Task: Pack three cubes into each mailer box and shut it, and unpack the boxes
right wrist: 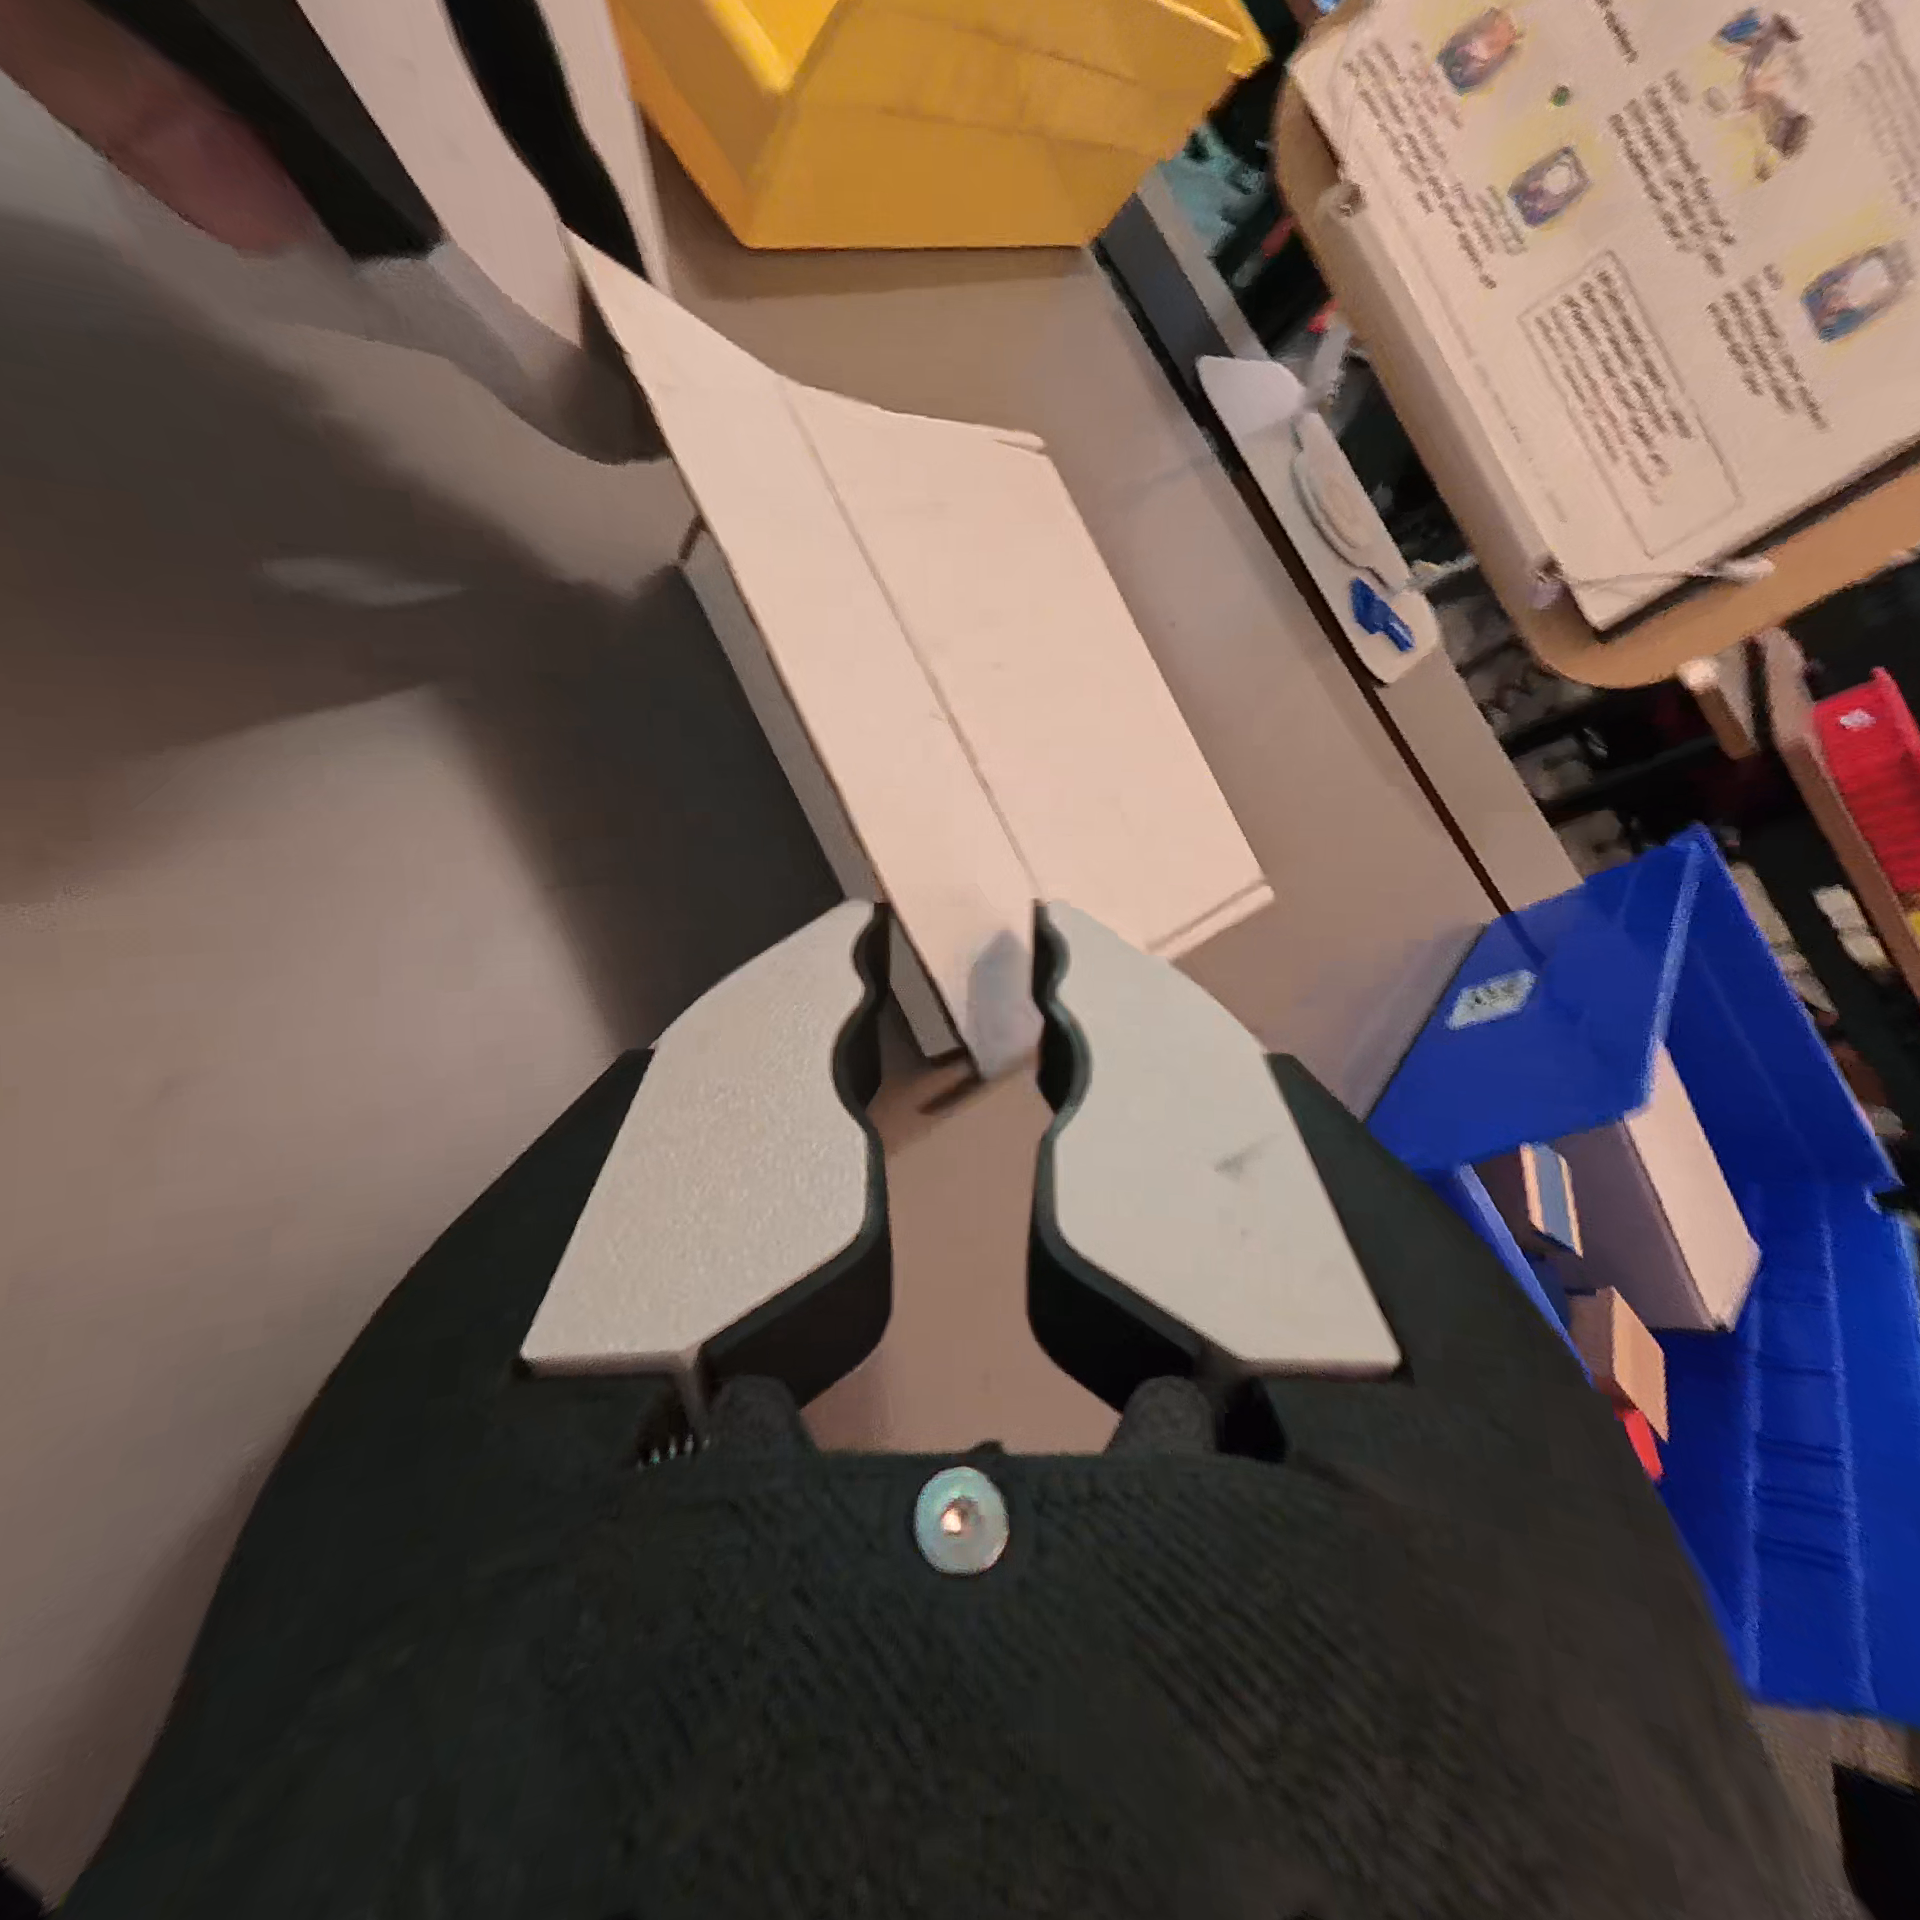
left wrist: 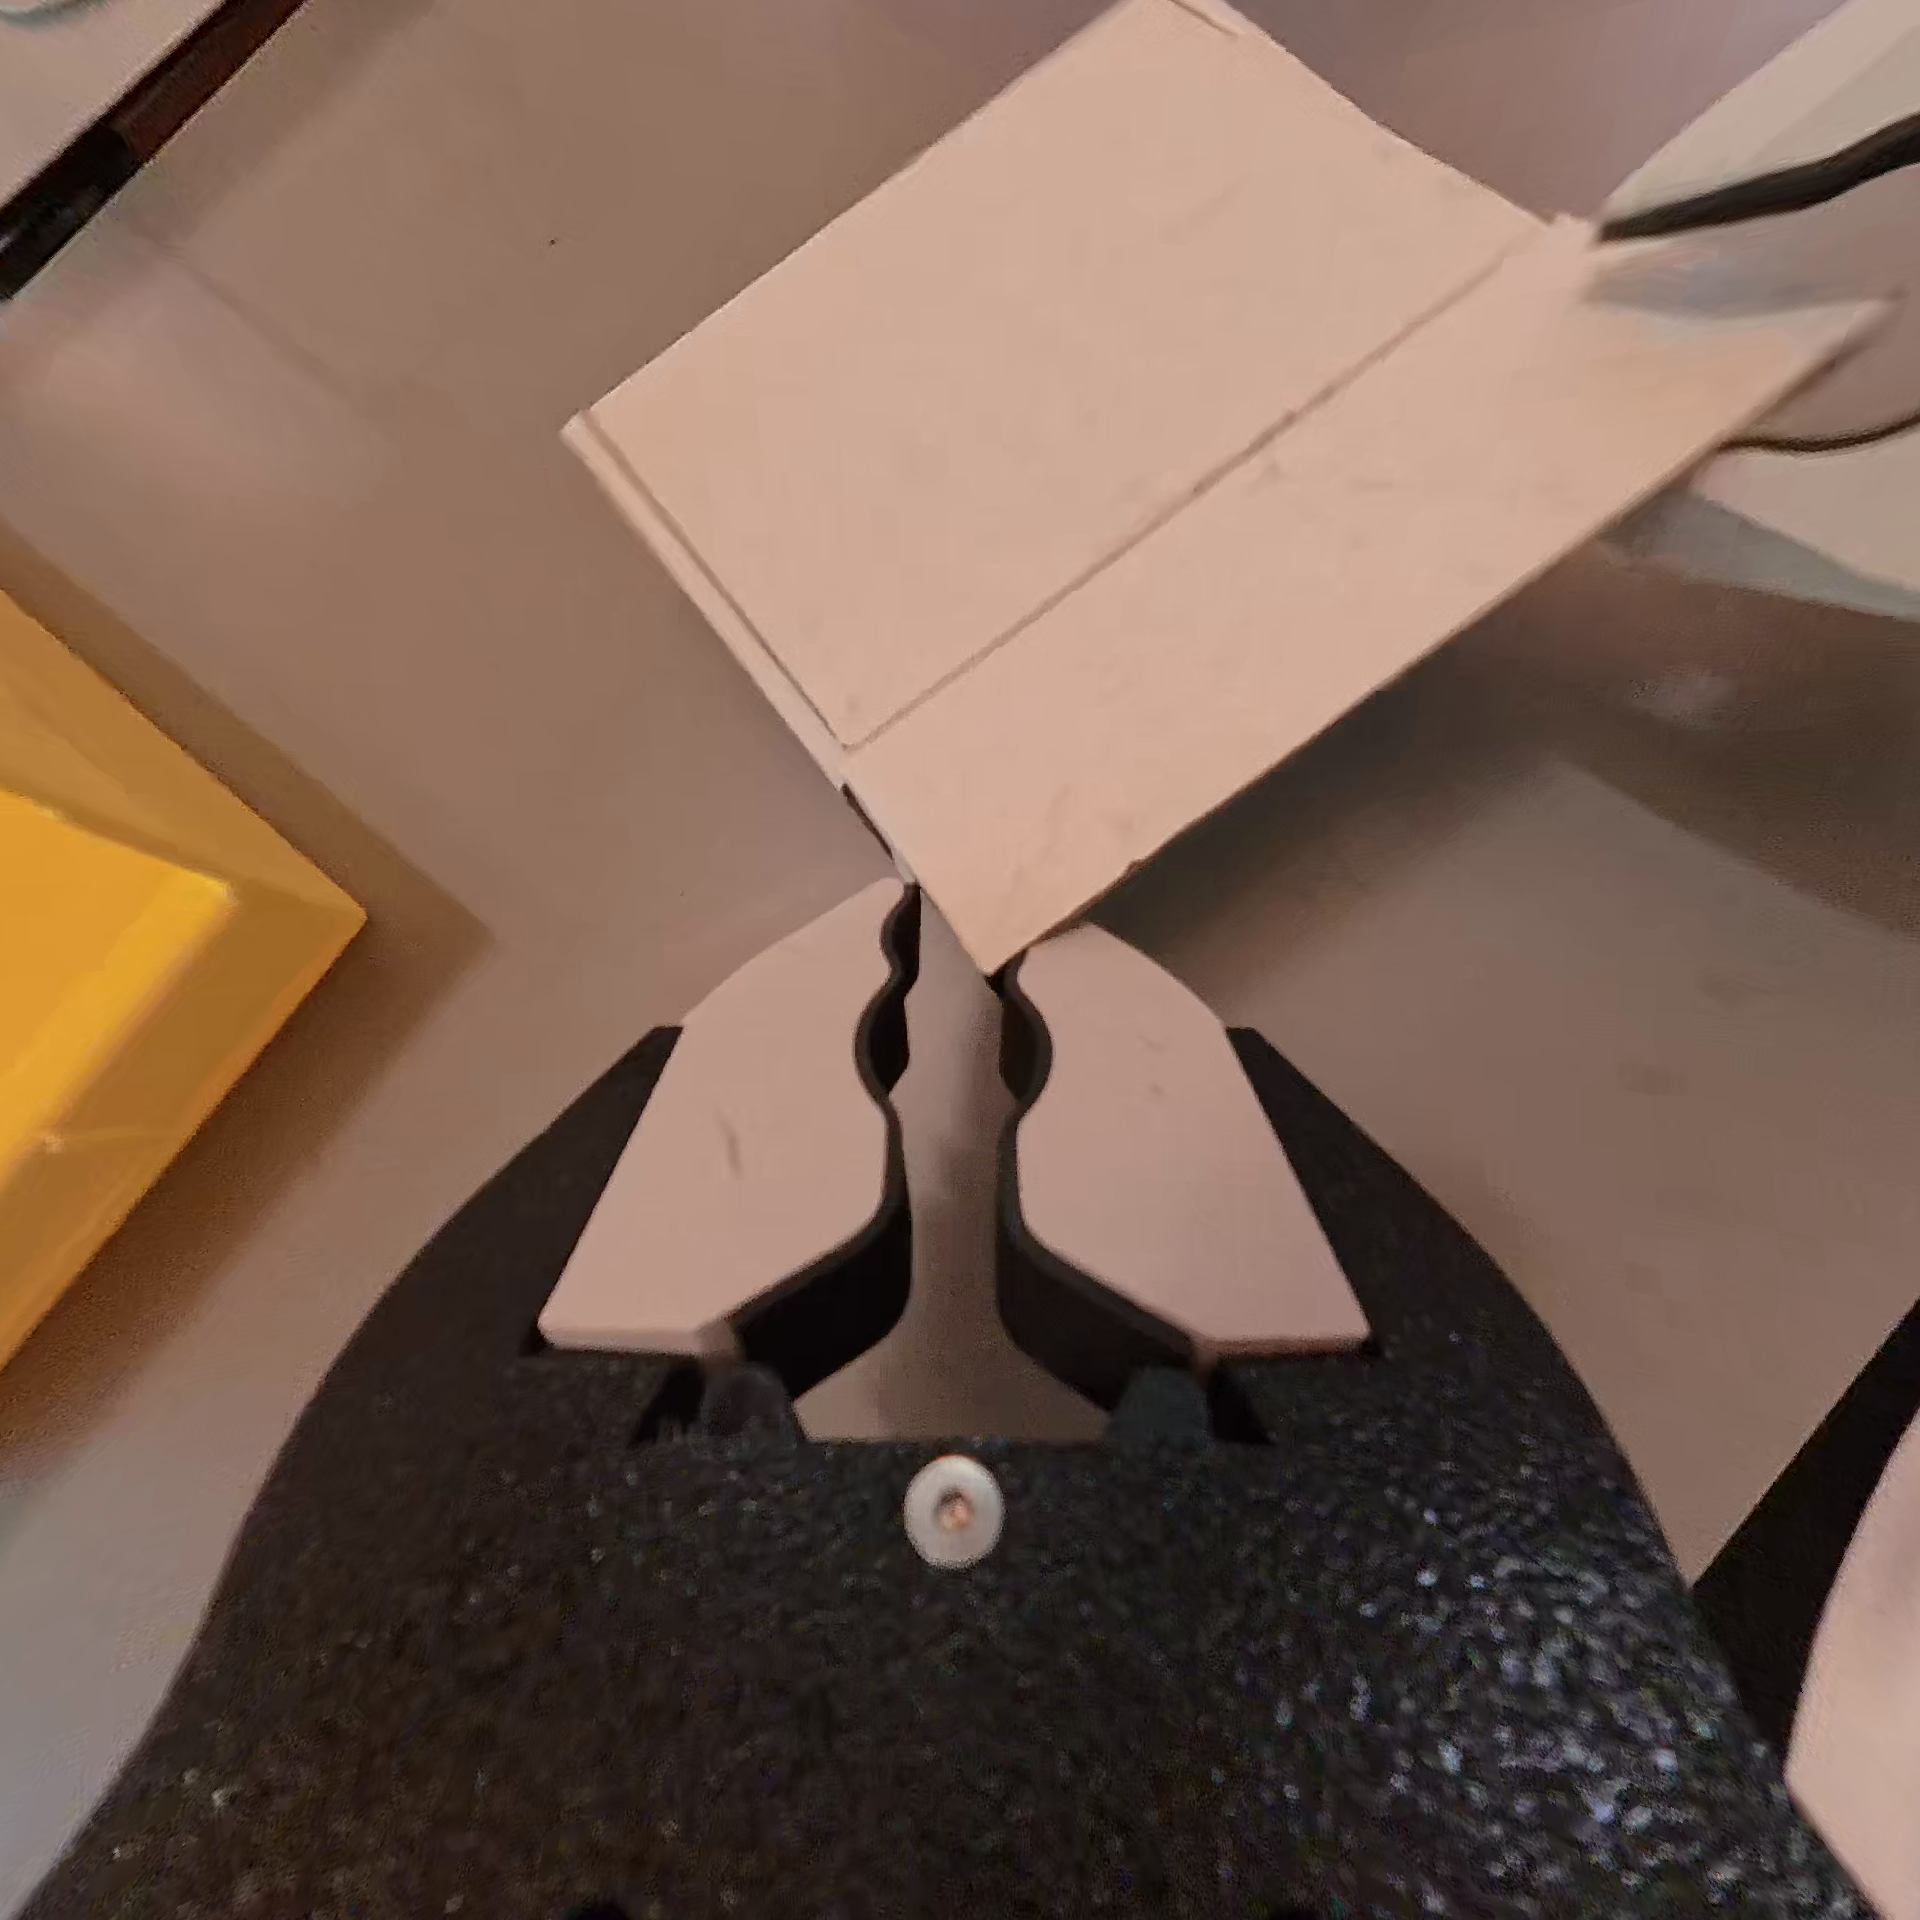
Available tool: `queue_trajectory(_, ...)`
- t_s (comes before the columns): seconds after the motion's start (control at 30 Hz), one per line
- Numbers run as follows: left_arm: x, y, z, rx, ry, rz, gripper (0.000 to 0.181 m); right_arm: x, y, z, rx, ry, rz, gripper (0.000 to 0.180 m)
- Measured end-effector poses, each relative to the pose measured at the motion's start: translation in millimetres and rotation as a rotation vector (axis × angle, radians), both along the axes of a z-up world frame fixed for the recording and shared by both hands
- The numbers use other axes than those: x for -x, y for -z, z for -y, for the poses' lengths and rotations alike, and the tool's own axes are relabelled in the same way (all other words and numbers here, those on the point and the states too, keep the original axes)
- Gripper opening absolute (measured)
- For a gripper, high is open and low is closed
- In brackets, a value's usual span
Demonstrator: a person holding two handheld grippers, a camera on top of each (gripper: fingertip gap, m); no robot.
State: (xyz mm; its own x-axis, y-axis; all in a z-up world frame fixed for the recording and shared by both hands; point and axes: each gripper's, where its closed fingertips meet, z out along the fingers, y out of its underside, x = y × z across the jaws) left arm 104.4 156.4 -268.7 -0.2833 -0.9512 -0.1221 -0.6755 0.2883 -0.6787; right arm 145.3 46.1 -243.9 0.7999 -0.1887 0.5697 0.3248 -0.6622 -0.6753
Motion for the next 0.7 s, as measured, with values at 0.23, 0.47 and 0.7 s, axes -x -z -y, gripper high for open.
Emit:
queue_trajectory(0.23, -5.5, -3.1, -7.7, 0.13, -0.106, 0.022, 0.007, -5.8, 15.3, 25.0, -0.187, 0.152, -0.173, 0.036)
queue_trajectory(0.47, -4.3, -0.1, -1.2, 0.115, -0.115, -0.006, 0.008, -4.2, 24.0, 18.2, -0.178, 0.157, -0.134, 0.014)
queue_trajectory(0.7, 1.7, 9.0, 1.8, 0.102, -0.103, -0.071, 0.007, -4.1, 30.8, 20.7, -0.054, 0.059, -0.151, 0.015)
